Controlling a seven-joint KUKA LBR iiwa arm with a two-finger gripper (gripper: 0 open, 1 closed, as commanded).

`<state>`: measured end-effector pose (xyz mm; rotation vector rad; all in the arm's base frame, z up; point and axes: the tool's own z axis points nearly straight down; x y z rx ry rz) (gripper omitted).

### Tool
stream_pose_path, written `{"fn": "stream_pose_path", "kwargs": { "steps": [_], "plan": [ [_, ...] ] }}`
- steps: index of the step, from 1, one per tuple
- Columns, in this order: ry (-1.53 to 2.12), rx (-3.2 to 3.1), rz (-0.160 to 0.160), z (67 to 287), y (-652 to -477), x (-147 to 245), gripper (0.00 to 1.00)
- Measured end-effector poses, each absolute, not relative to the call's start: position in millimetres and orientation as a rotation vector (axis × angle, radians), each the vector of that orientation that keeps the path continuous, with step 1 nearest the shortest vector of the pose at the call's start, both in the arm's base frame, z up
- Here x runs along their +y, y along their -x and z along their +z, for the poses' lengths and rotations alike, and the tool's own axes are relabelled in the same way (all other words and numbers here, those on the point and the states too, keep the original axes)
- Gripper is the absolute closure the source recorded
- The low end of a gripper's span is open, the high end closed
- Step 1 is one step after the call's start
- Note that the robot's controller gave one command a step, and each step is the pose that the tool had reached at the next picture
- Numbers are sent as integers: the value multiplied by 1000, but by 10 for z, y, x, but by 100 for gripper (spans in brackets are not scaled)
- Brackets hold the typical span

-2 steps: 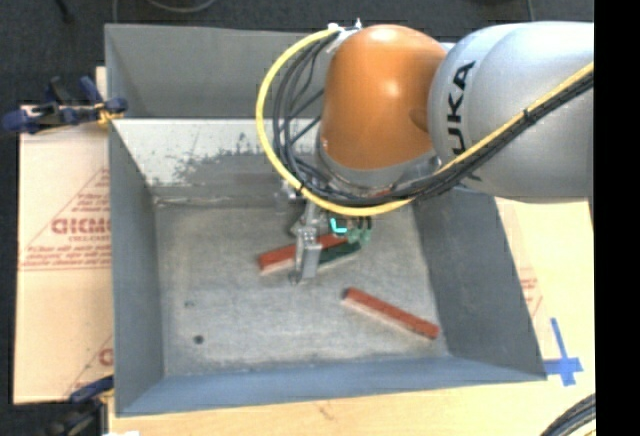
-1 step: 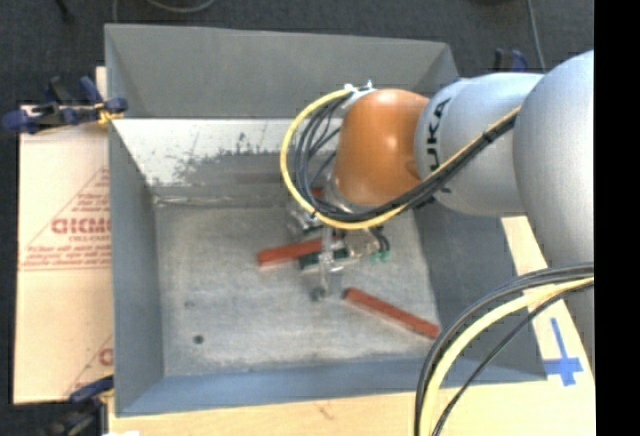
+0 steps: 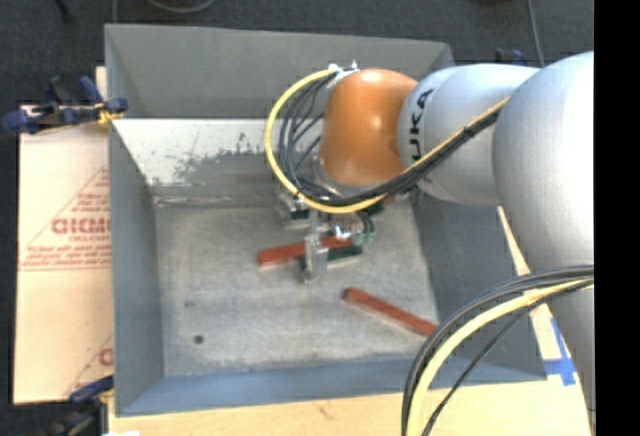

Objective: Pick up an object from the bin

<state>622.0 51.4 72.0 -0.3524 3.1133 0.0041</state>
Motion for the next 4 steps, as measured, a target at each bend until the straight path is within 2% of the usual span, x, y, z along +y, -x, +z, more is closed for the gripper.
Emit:
{"fn": "stream_pose_path", "kwargs": {
  "steps": [3,4],
  "plan": [
    [338,3113,5,765,-6273,509,0],
    [334,3107,6,797,-6297,516,100]
  ]
}}
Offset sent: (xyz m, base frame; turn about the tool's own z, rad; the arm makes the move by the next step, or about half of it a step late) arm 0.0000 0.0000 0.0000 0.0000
